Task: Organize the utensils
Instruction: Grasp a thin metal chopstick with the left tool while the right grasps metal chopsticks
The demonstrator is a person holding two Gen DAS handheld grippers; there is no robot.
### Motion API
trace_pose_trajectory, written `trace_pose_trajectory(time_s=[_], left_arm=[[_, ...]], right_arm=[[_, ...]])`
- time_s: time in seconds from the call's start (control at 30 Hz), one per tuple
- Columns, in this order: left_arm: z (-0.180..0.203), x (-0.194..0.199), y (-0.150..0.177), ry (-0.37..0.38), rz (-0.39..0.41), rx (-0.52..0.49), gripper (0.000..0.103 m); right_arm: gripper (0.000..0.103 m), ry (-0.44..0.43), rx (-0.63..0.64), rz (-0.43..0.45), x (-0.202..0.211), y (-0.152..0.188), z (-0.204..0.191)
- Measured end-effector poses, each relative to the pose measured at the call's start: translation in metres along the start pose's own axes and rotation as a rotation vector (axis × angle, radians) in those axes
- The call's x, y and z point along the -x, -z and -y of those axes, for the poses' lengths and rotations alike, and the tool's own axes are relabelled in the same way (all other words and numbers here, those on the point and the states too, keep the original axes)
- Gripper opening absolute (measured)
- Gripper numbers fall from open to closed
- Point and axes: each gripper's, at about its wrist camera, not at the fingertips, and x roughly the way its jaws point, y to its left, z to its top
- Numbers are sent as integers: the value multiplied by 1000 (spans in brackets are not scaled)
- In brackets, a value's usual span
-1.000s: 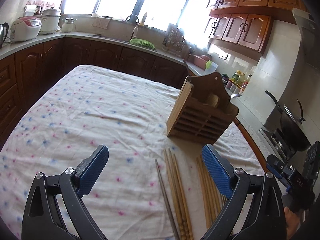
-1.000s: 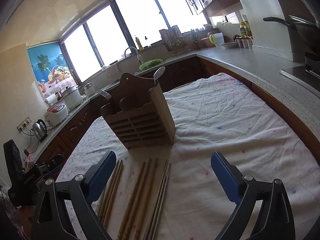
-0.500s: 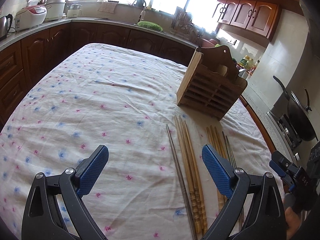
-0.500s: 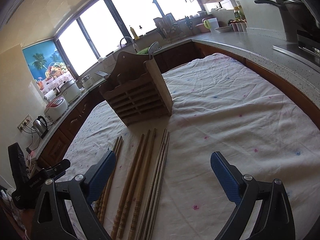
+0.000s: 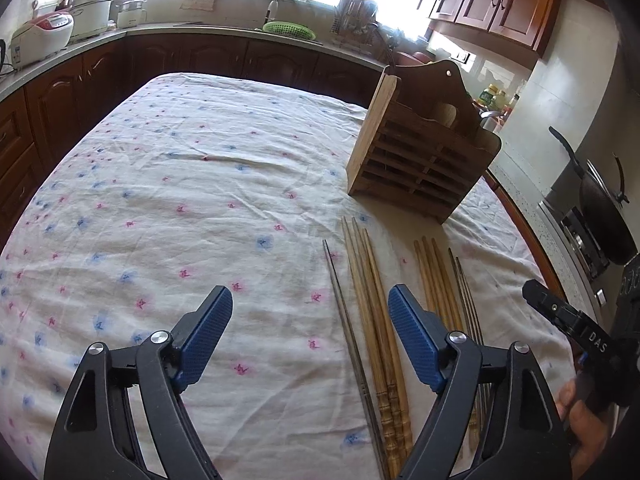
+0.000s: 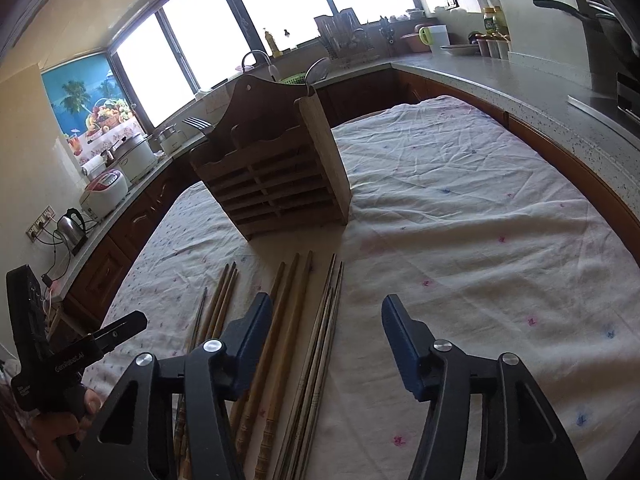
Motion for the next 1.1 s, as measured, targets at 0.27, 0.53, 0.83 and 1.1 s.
trace_pose_trajectory(time_s=[0.27, 0.53, 0.83, 1.1], left_arm=[[10, -32, -18, 20, -105, -54, 46], [13, -57, -28, 7, -163, -83, 35], [25, -78, -22, -6, -197, -134, 24], [32, -82, -20, -46, -161, -186, 7]], right_arm=[[20, -14, 30, -80, -42, -20, -11], [11, 4, 62, -163, -83, -27, -19], [6, 83, 94, -202, -106, -28, -11], [6, 165, 212, -182, -111, -23, -29]])
